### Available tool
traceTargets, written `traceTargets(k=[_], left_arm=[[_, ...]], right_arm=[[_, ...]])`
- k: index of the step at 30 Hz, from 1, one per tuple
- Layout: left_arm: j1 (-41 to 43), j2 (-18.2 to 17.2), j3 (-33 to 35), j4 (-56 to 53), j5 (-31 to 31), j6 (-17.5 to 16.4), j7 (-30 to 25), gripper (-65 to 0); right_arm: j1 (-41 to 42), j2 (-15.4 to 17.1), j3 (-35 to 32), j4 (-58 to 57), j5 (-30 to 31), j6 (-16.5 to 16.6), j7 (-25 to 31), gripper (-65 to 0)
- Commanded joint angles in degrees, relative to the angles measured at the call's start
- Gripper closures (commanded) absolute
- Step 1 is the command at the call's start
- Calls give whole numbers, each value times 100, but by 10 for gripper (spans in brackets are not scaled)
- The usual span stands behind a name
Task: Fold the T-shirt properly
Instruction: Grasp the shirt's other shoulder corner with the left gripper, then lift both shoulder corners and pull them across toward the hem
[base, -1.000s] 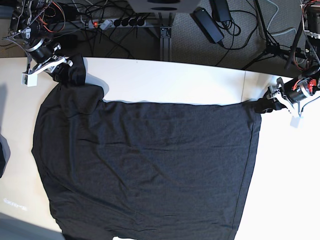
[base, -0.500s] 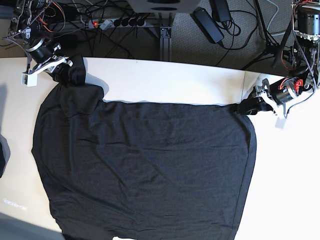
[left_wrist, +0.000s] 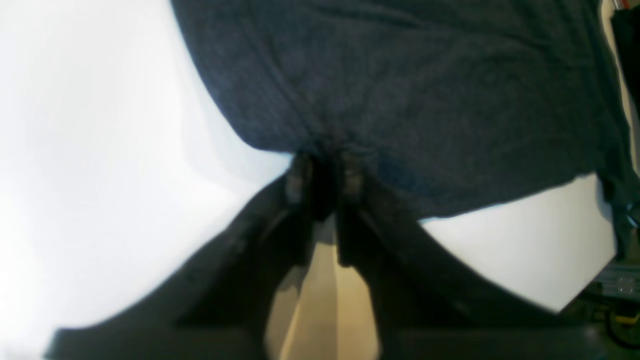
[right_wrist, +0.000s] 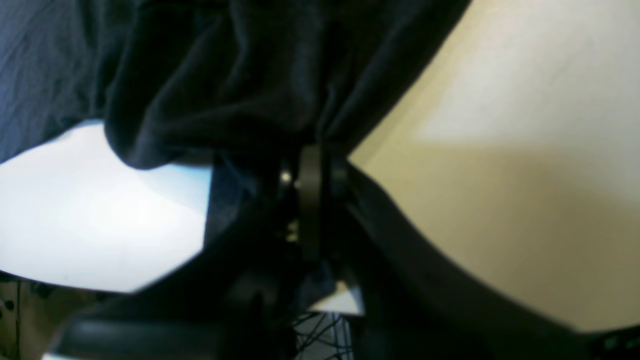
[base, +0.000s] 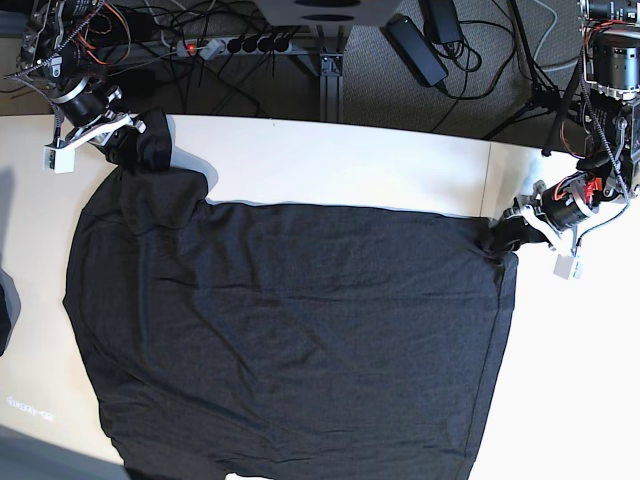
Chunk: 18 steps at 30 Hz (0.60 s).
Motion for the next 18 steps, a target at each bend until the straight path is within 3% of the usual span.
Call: traceTargets(k=[1, 4, 10, 14, 18], left_arm=[[2, -63, 7, -35, 376, 323, 96, -28], [4, -116, 11, -35, 415, 284, -354, 0], [2, -155, 11, -22, 988, -50, -490, 0], [2, -155, 9, -22, 1169, -822, -597, 0], [2, -157, -2, -22, 887, -1105, -570, 0]], right_arm=[[-90, 2, -37, -74, -450, 83, -581, 0], [-92, 0, -37, -74, -450, 83, -584, 0], [-90, 13, -37, -74, -446, 83, -619, 0], [-90, 13, -37, -74, -426, 85, -645, 0], [-90, 13, -37, -55, -426, 85, -647, 0]])
